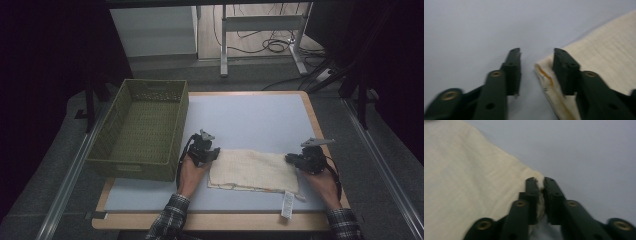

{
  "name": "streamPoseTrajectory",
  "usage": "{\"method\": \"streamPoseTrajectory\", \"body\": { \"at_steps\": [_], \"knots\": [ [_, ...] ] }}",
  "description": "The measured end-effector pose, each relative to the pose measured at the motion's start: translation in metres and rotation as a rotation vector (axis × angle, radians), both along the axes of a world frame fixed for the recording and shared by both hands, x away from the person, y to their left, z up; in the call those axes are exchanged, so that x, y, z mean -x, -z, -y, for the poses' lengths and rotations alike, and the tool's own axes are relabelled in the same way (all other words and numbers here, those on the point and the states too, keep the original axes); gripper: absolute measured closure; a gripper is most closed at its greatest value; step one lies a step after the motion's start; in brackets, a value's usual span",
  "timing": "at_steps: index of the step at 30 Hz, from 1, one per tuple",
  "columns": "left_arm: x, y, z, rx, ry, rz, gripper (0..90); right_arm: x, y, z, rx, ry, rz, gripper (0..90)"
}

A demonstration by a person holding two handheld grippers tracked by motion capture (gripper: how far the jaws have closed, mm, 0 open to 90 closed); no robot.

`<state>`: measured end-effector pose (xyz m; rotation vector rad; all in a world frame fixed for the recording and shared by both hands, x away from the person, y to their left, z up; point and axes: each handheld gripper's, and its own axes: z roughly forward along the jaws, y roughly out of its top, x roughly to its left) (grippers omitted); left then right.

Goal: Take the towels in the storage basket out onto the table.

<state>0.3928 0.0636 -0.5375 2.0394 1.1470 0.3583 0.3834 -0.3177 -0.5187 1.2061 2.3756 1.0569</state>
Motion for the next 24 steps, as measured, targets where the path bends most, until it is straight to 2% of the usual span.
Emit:
{"method": "streamPoseTrajectory", "body": {
  "at_steps": [1,3,8,11,13,15,17,19,24],
  "knots": [
    [0.001,-0.001,0.000,0.004,0.005,-0.005,76.1,0.000,-0.001,-0.001,0.016,-0.004,0.006,86.3],
    [0.004,-0.004,0.001,-0.015,0.017,0.009,84.5,-0.002,-0.004,-0.003,0.042,-0.005,0.019,86.6],
    [0.014,-0.013,-0.005,0.013,0.028,0.020,85.7,-0.019,-0.013,0.000,0.031,0.016,0.053,86.5],
    [0.022,-0.017,-0.006,0.008,0.046,0.030,85.8,-0.033,-0.016,-0.002,0.033,0.020,0.081,86.4],
    [0.026,-0.018,-0.005,0.002,0.047,0.038,85.7,-0.042,-0.015,-0.003,0.027,0.027,0.075,86.0],
    [0.025,-0.017,-0.005,-0.012,0.041,0.041,82.7,-0.048,-0.013,-0.005,0.020,0.032,0.067,84.3],
    [0.021,-0.016,-0.006,-0.021,0.019,0.053,69.2,-0.049,-0.012,-0.006,0.018,0.034,0.065,79.5],
    [0.017,-0.015,-0.007,-0.017,0.013,0.048,63.5,-0.045,-0.015,-0.006,0.017,0.037,0.078,73.6],
    [0.012,-0.008,-0.005,-0.048,0.018,0.039,58.7,-0.034,-0.020,-0.001,0.009,0.028,0.076,64.3]
  ]
}}
